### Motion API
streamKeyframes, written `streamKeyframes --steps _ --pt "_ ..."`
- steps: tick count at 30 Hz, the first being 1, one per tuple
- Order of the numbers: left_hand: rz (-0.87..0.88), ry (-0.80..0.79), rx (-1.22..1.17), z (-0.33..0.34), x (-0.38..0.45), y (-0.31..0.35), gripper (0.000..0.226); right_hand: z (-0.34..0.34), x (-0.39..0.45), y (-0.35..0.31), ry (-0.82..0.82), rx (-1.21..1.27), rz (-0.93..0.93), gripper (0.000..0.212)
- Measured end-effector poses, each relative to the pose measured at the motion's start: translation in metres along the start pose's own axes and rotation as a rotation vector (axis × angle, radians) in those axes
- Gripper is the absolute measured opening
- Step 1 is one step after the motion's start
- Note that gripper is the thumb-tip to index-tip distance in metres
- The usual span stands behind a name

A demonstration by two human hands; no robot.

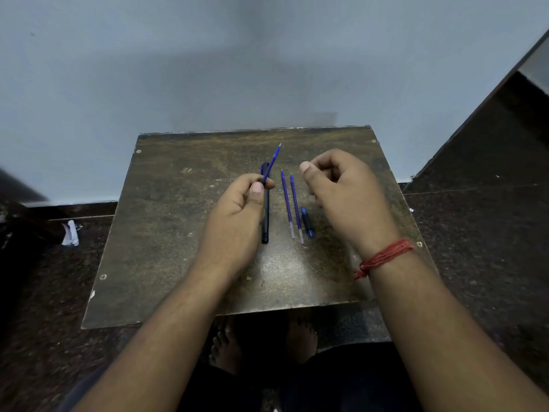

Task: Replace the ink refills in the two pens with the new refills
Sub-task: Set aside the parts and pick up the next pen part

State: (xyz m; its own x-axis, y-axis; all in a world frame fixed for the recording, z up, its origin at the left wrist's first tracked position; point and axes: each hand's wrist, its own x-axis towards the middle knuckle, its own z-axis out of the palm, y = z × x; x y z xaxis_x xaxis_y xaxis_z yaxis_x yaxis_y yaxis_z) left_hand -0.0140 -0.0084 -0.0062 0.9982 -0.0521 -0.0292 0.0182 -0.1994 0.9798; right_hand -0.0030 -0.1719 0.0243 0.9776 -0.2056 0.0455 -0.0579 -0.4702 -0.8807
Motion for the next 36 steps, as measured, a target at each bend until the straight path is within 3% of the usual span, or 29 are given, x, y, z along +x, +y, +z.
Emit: streamKeyframes --steps 3,7,17,24,30,33,36 --pt "0.04 -0.011 0.059 0.004 -0.003 0.002 0.024 0.009 -0.002 0.0 -0.131 0.228 0.046 0.013" --pt "0.069 -0.029 0.128 0.006 -0.004 0.004 0.023 0.016 -0.003 -0.002 -0.185 0.41 0.105 0.009" --pt "0.041 -0.056 0.161 0.006 -0.007 0.009 0.026 0.018 -0.003 -0.001 -0.216 0.471 0.159 0.01" --pt "0.047 -0.064 0.156 0.006 -0.006 0.004 0.024 0.011 0.005 0.001 -0.072 0.588 0.161 0.01" --pt "0.051 -0.064 0.162 0.006 -0.007 0.001 0.027 -0.005 0.017 0.002 0.124 0.913 0.213 0.013" --pt "0.025 -0.056 0.19 0.006 -0.006 0.001 0.026 -0.017 0.026 0.012 0.237 0.792 0.164 0.01" --pt "0.01 -0.042 0.221 0.005 -0.008 0.002 0.027 -0.03 0.032 0.027 0.311 0.261 0.08 0.009"
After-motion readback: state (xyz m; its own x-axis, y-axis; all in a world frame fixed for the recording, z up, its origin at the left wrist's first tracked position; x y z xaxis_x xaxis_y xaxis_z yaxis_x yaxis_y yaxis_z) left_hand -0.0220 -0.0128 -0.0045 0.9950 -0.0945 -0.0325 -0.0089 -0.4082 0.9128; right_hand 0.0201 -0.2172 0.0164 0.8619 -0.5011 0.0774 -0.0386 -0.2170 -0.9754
